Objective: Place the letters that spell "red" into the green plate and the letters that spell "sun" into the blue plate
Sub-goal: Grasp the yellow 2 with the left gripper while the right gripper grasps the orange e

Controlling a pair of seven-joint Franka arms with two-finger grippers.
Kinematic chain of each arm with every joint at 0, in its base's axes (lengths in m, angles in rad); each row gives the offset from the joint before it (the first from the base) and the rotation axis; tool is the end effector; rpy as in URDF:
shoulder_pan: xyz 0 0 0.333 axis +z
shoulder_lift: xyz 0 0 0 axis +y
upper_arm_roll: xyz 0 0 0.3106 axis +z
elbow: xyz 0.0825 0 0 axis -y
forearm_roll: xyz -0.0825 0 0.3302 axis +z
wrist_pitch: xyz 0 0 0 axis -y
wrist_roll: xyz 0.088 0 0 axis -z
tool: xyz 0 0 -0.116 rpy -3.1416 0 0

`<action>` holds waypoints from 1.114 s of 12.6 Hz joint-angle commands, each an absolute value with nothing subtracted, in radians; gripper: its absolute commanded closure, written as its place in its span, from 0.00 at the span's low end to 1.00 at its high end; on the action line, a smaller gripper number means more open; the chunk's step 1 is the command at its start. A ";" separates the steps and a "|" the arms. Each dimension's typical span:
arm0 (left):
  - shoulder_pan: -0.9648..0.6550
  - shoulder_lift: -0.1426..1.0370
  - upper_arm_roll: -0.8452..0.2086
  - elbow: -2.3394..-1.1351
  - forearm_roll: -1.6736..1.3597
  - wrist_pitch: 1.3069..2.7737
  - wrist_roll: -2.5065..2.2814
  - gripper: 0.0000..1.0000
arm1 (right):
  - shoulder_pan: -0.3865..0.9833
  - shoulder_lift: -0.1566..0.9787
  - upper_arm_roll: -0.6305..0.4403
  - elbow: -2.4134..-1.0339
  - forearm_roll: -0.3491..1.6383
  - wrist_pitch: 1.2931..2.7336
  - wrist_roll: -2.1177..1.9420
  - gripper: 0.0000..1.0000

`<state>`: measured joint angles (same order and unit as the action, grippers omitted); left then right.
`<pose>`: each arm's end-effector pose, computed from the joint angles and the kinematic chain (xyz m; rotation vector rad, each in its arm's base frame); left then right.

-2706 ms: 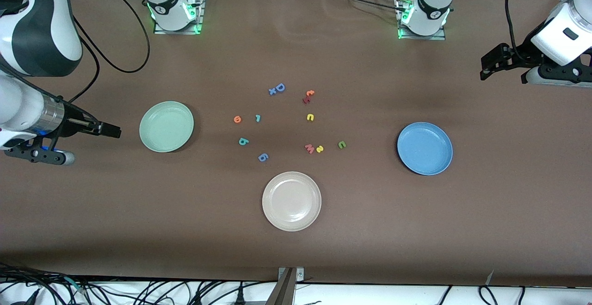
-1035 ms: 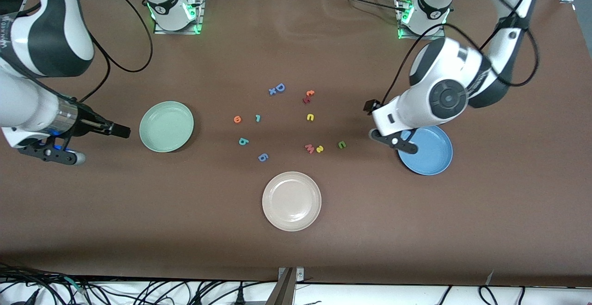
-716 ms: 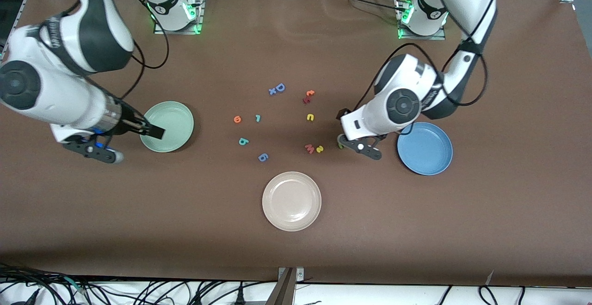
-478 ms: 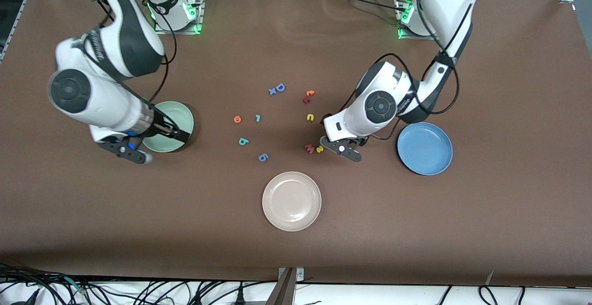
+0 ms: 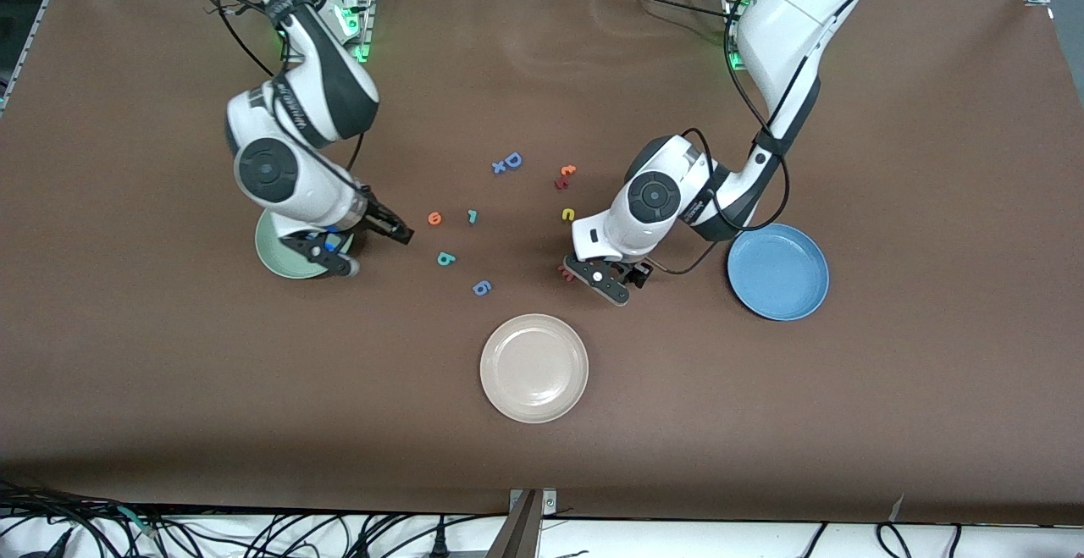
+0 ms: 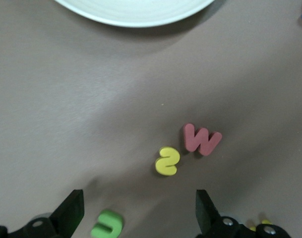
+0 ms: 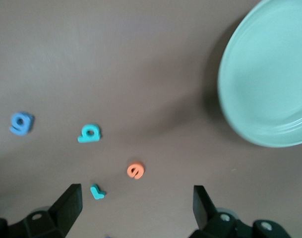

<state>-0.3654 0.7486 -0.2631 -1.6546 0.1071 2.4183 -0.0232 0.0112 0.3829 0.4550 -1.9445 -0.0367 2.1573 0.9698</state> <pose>0.5374 -0.3610 0.2141 2.8879 -0.9140 0.0112 0.5045 0.2372 0.3143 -3.0136 0.7681 0.2939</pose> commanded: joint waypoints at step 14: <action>-0.403 0.808 -0.256 -1.643 0.222 2.526 -0.009 0.37 | 0.018 0.494 0.499 -2.215 -0.331 2.599 1.071 0.06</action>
